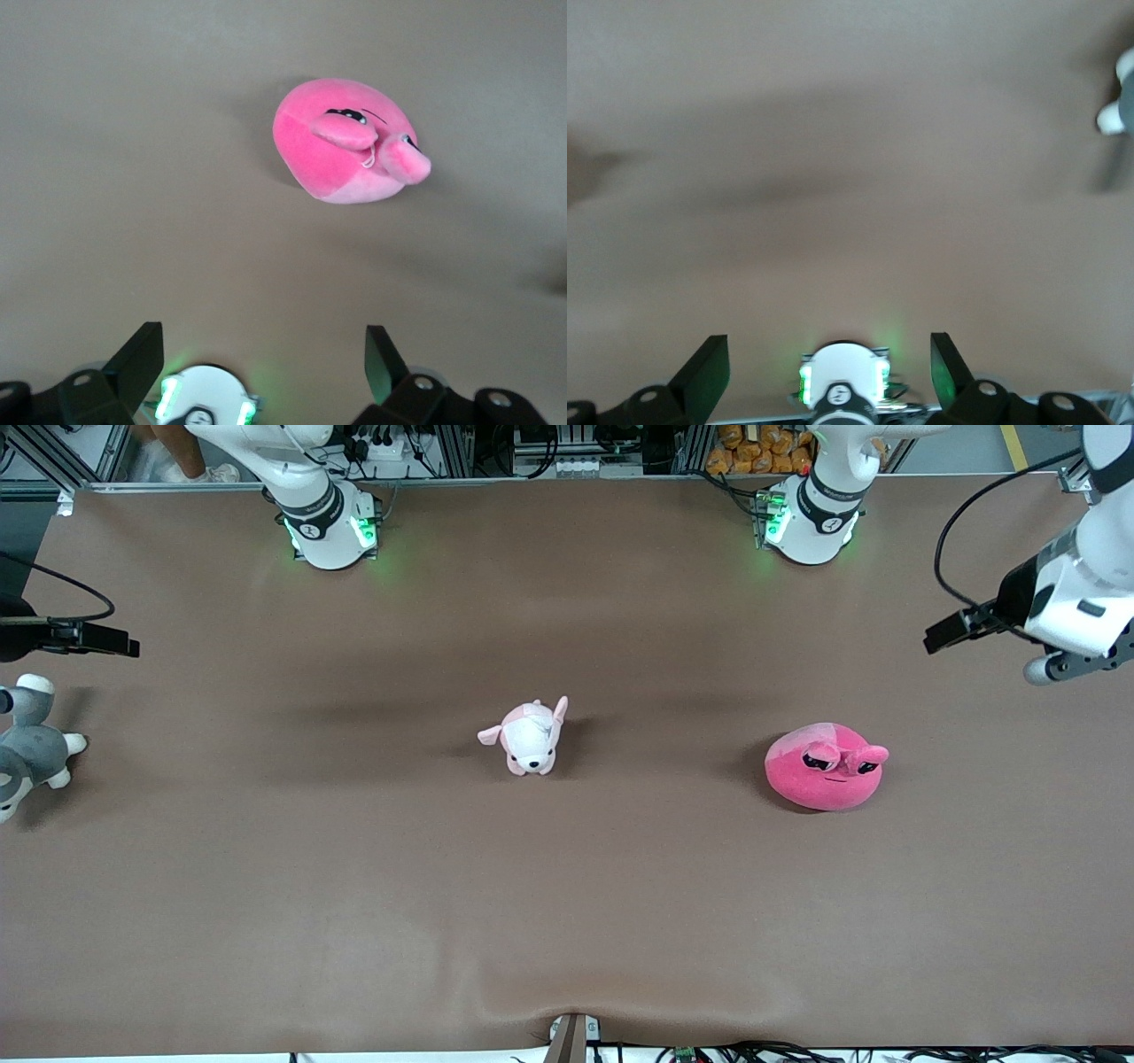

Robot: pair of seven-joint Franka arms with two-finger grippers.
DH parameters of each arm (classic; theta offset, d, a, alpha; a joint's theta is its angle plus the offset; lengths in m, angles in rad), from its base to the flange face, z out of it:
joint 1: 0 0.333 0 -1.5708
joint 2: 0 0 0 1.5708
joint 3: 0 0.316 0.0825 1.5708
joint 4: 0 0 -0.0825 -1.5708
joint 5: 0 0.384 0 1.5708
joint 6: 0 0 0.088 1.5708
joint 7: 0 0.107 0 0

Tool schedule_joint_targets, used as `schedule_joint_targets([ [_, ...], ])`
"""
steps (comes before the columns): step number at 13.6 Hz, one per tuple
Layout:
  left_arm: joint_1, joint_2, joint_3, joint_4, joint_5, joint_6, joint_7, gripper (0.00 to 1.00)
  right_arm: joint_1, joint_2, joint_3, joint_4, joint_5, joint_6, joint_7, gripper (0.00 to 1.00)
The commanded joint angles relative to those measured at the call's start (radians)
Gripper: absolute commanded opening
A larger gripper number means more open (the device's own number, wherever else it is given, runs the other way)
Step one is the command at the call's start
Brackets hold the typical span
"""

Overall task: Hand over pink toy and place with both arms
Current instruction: 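Reach the left gripper to the pink toy while the right gripper moves inward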

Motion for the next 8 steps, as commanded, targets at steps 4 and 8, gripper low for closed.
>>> schedule_joint_targets([
  [4,0.011,0.050,-0.005,-0.029,-0.002,0.036,-0.498,1.00,0.119,-0.001,0.031,0.029,0.141,-0.076,0.571,1.00],
  [8,0.012,0.134,-0.005,-0.030,-0.020,0.141,-0.791,1.00,0.154,0.028,0.032,0.029,0.477,-0.061,1.018,1.00],
])
